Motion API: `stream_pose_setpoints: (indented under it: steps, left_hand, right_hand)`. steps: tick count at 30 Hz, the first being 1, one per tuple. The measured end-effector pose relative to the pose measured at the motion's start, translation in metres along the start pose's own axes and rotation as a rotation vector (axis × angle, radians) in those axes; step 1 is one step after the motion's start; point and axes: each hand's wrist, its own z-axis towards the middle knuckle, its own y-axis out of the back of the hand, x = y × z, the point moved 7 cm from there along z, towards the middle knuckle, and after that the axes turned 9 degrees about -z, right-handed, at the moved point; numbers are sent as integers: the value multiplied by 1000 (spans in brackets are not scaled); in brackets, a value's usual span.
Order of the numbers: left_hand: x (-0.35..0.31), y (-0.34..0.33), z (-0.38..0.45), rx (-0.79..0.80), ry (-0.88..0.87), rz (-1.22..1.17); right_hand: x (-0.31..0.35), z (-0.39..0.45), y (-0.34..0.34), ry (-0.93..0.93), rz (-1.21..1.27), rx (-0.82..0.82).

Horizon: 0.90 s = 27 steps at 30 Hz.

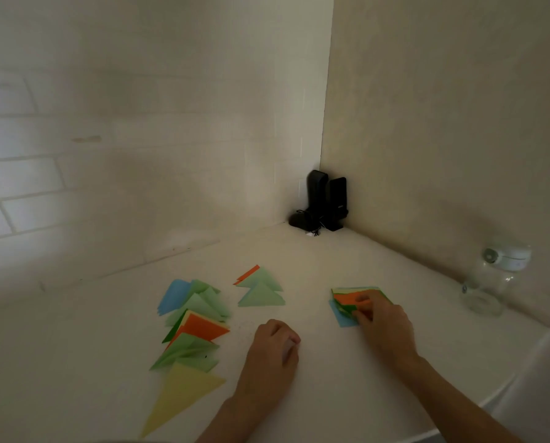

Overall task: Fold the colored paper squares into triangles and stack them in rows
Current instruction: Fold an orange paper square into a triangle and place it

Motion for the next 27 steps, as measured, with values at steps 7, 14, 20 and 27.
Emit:
stream_pose_setpoints:
  steps: [7, 14, 20, 27]
  left_hand:
    - [-1, 0, -1, -2, -7, -16]
    - [1, 0, 1, 7, -2, -7]
    - [-14, -10, 16, 89, 13, -3]
    - [-32, -20, 17, 121, -93, 2]
  right_hand:
    - [4, -3, 1, 29, 67, -34]
    - [-1, 0, -11, 248, -55, 16]
    - [-12, -15, -6, 315, -92, -125]
    - [5, -28, 49, 389, -35, -408]
